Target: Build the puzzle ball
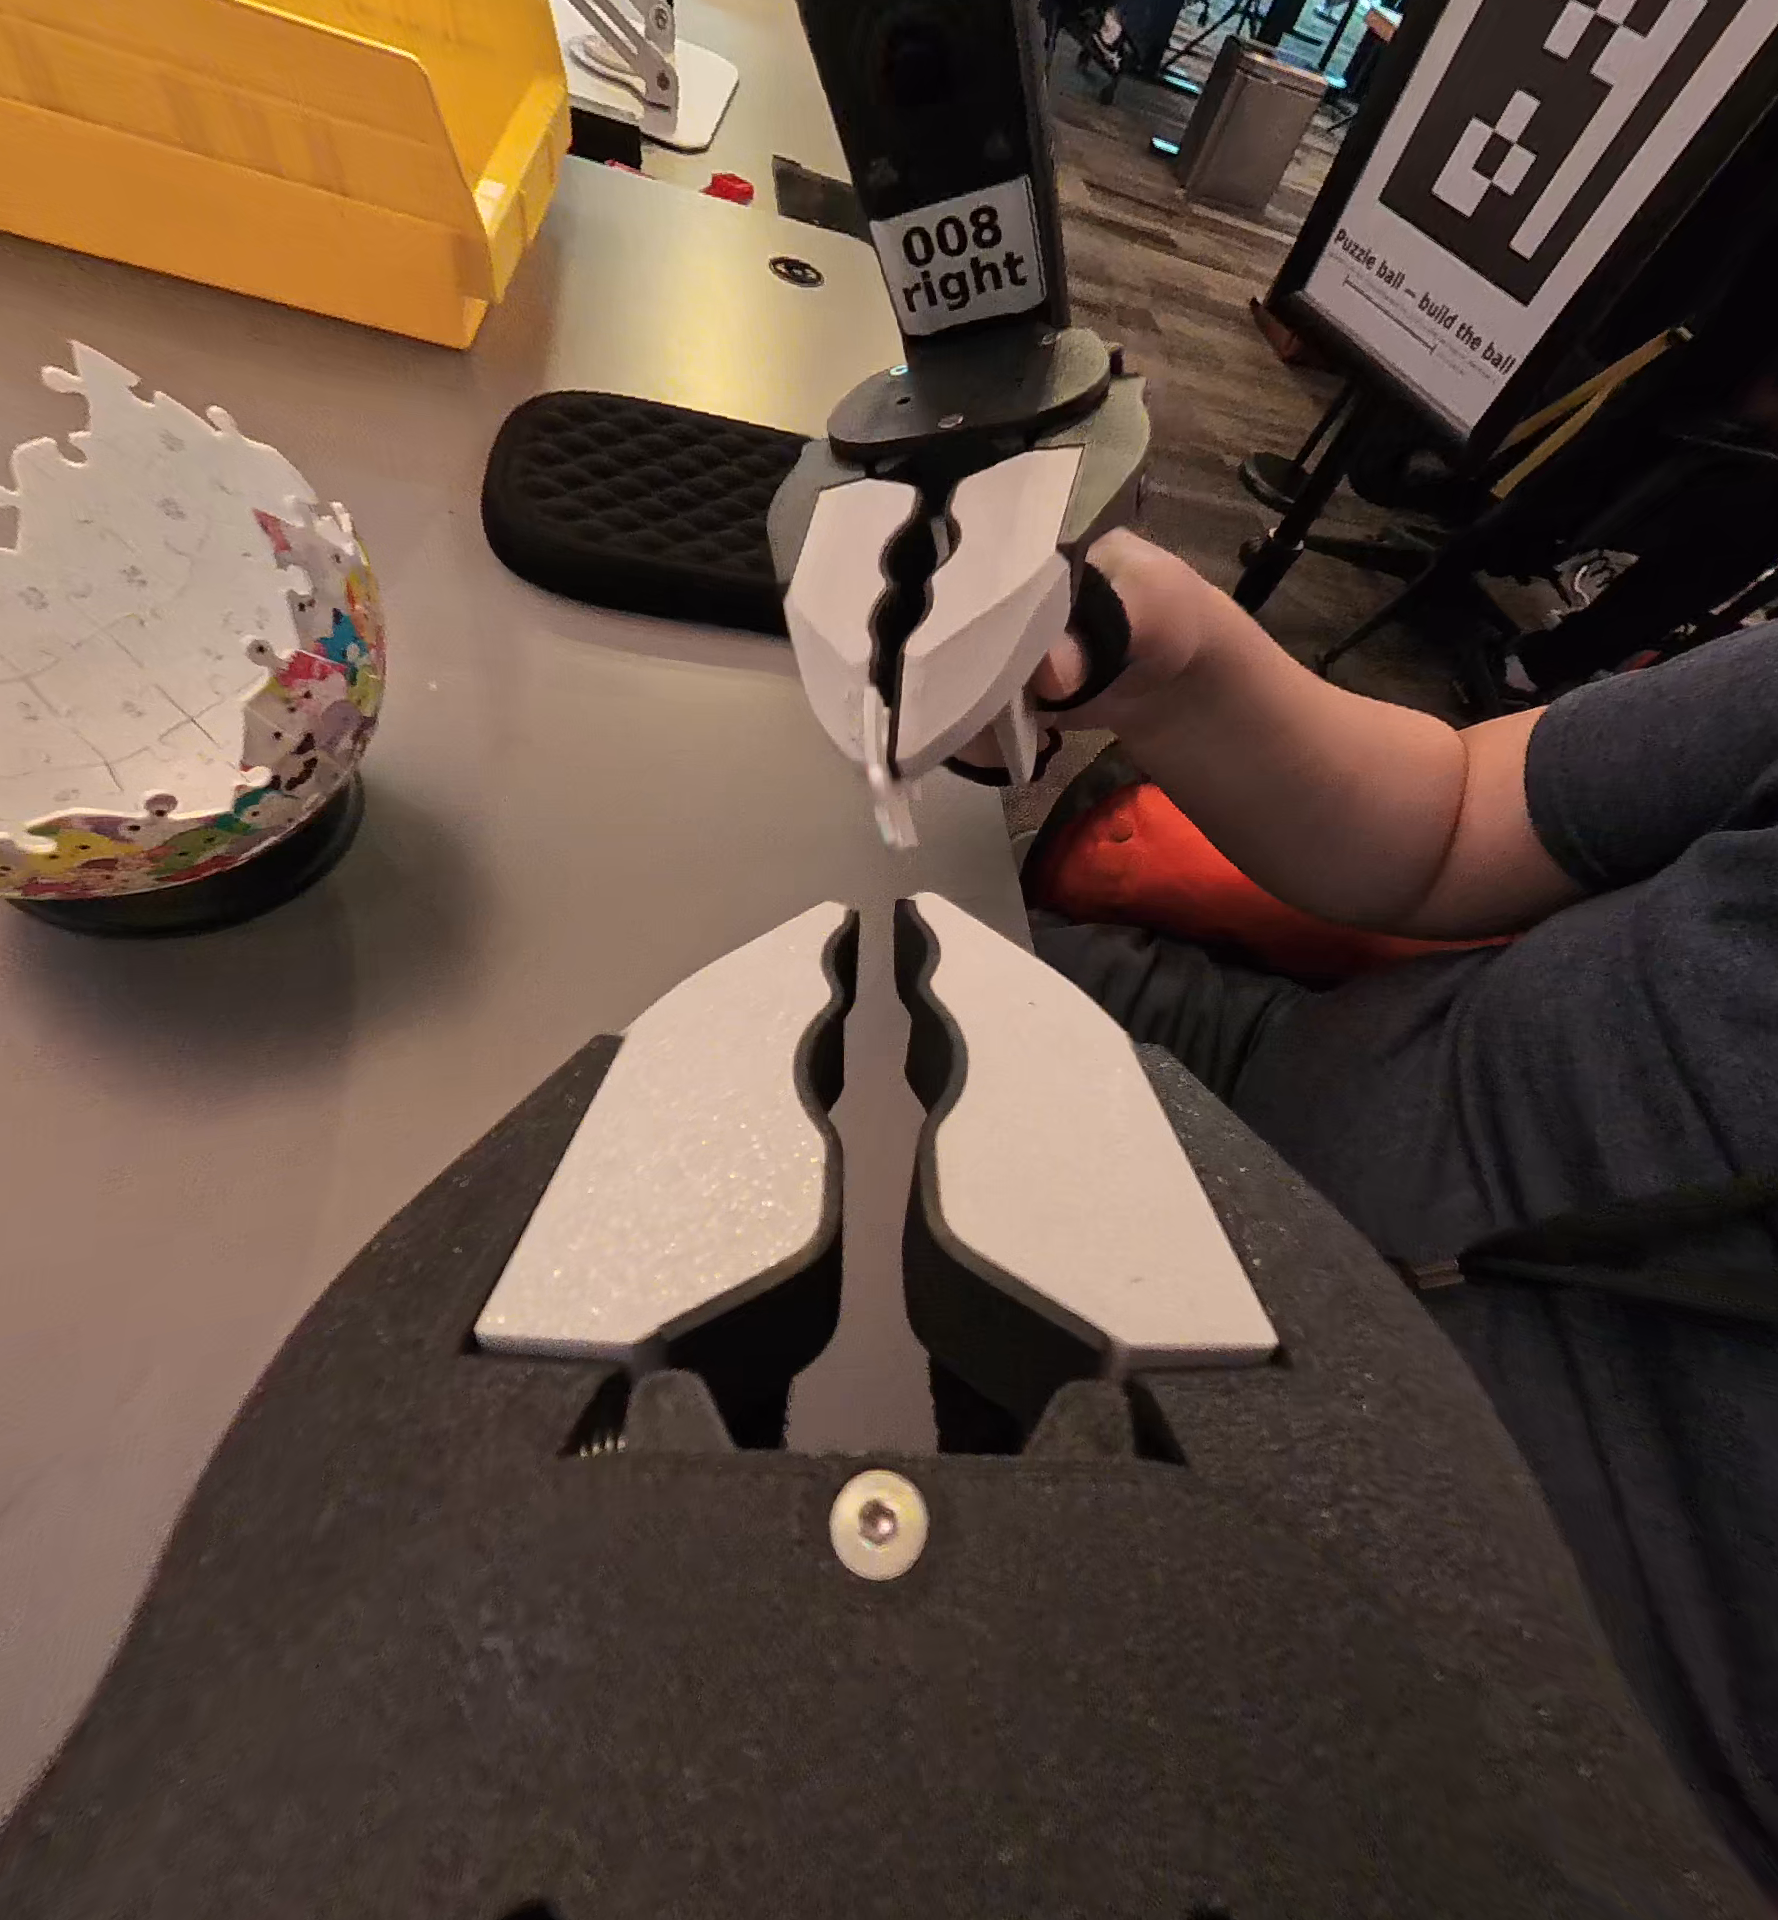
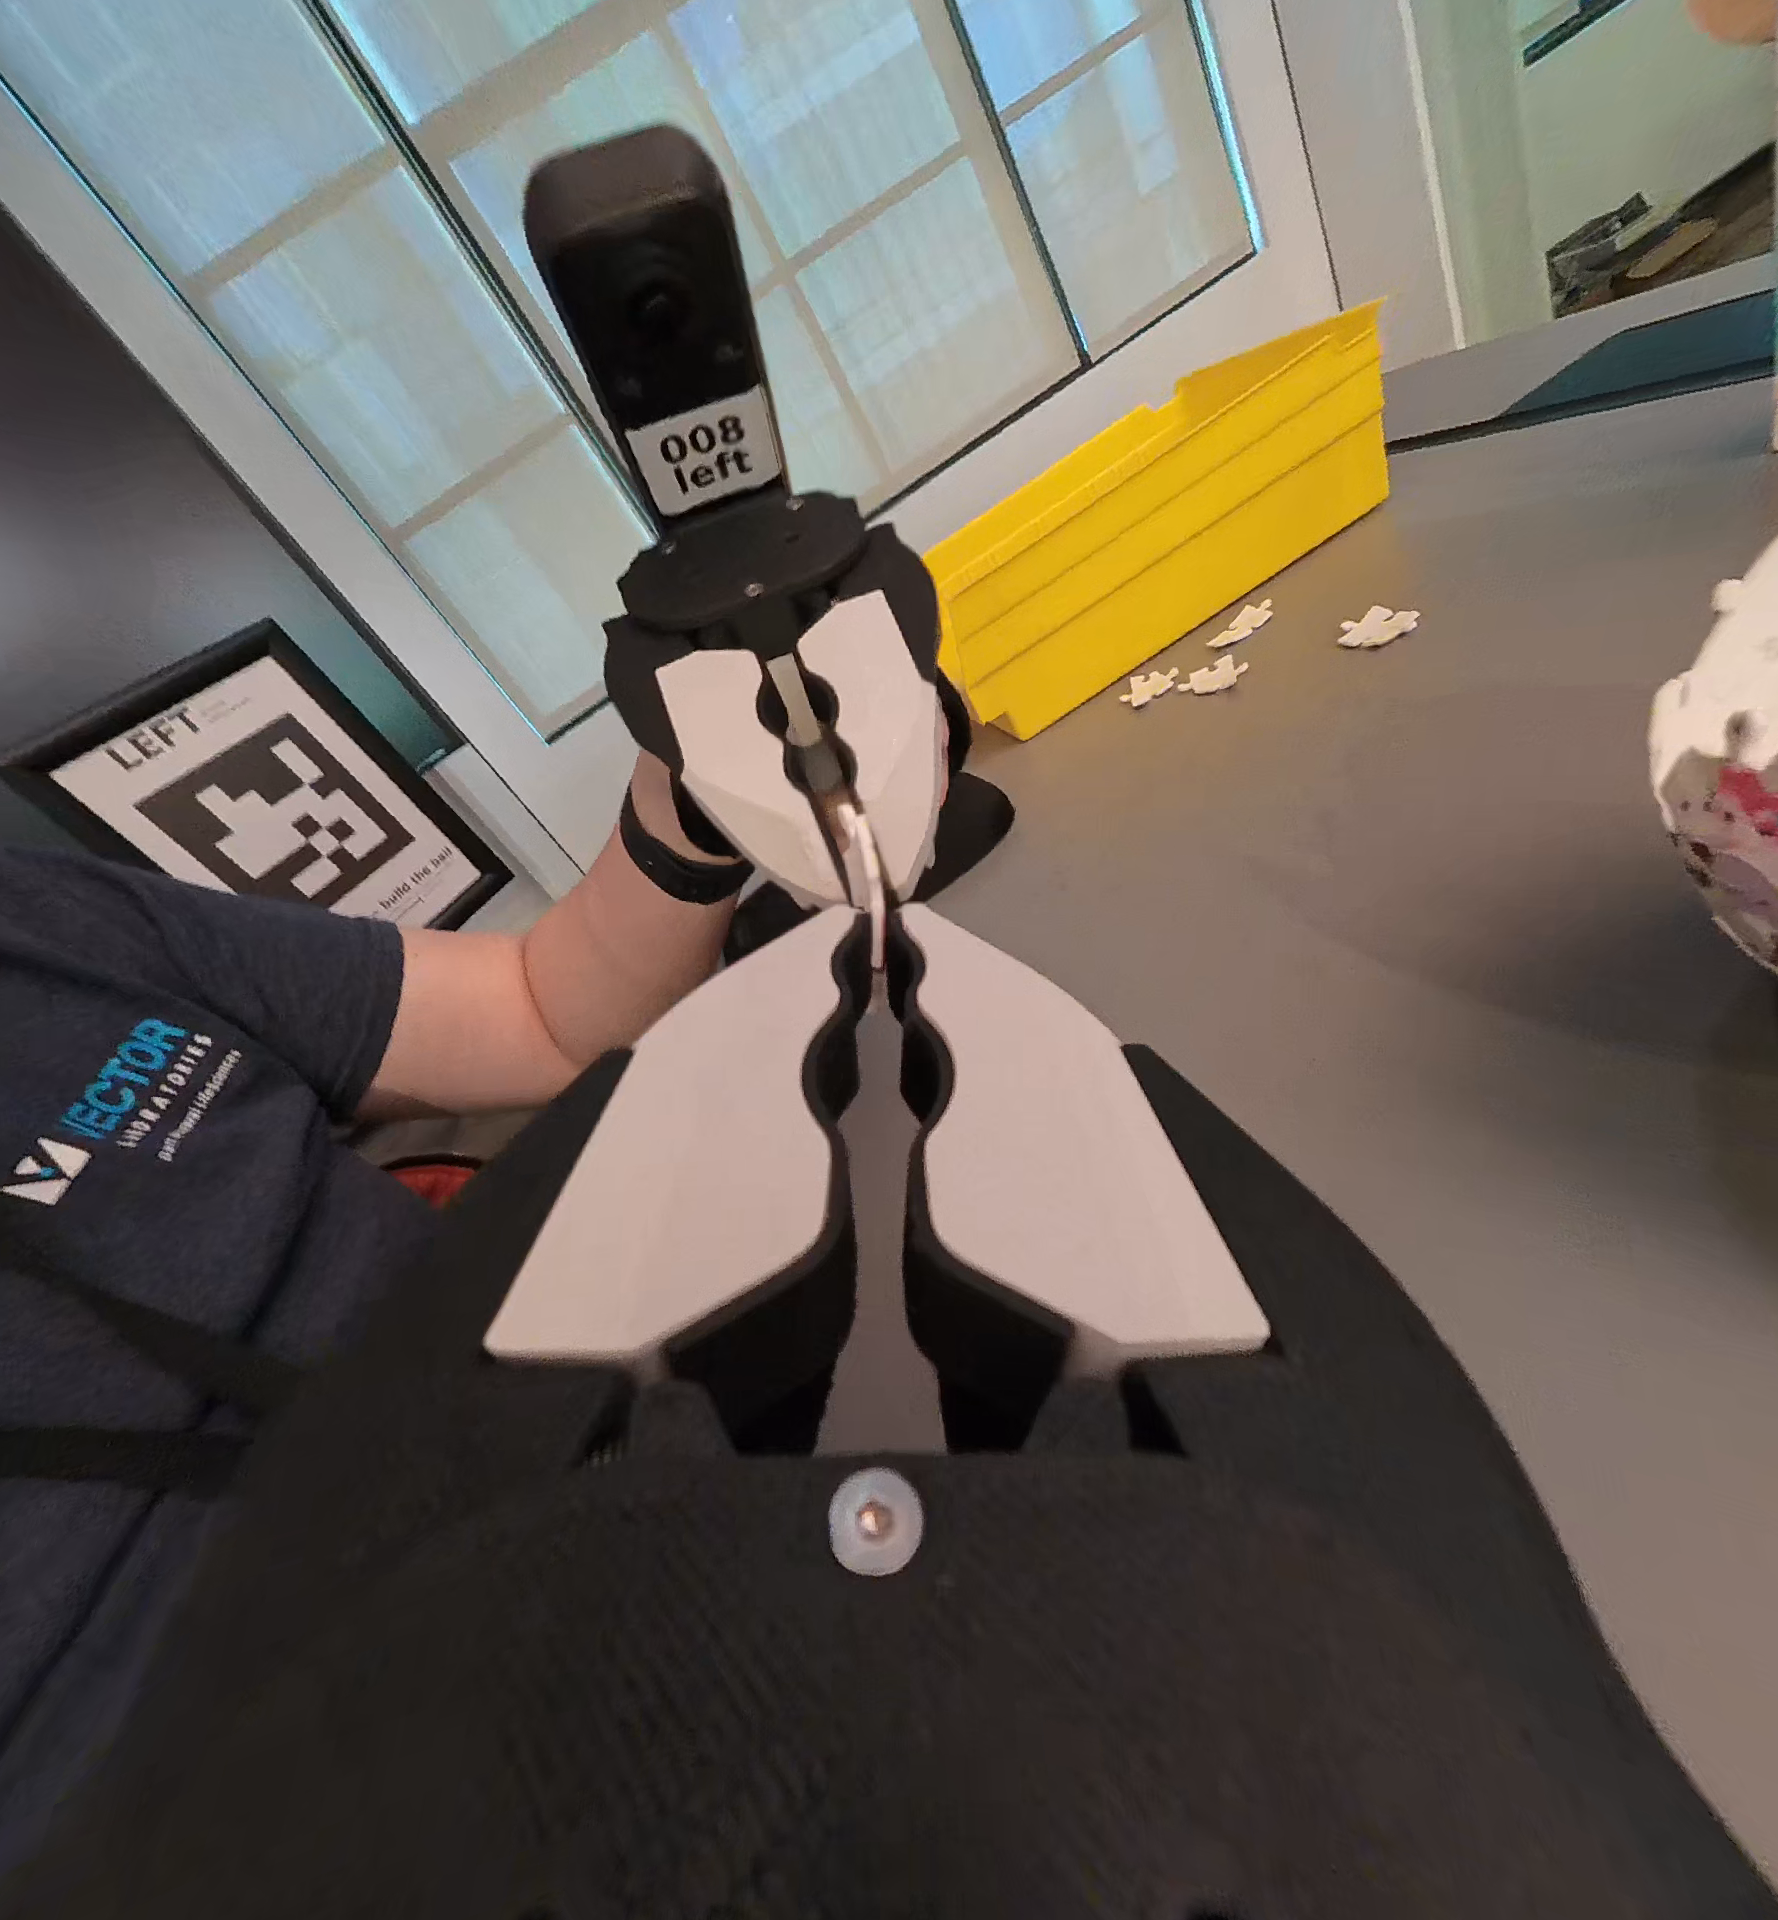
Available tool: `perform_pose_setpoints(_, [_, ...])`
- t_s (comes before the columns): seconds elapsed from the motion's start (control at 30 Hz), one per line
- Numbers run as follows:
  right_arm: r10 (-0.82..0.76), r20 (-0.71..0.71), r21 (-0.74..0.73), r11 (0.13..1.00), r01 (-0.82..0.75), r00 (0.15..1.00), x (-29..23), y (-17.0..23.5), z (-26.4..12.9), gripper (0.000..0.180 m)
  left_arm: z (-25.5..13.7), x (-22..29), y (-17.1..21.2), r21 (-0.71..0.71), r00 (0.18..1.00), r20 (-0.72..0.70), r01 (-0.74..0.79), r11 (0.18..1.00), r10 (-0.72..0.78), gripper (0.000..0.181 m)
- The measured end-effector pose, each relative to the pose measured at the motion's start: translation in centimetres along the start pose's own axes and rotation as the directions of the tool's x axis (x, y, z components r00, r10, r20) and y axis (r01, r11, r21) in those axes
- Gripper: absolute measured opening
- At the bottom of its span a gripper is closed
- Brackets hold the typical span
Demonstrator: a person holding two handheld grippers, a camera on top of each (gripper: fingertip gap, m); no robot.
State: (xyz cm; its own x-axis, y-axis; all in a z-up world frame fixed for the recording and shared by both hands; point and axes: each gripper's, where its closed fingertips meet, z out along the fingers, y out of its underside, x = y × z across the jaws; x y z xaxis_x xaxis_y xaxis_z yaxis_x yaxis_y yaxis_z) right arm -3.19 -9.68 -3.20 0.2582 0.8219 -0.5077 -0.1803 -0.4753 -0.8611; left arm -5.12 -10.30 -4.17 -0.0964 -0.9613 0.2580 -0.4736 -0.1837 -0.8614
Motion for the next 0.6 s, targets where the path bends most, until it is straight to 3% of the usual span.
perform_pose_setpoints(0.6, [0.001, -0.014, -0.043, 0.999, -0.002, 1.0, 0.1, 0.9, 0.0, 0.003, 1.3, 0.3, -0.6, 0.056, 0.999, -0.021, 0.029, 0.998, -0.028, 0.003])
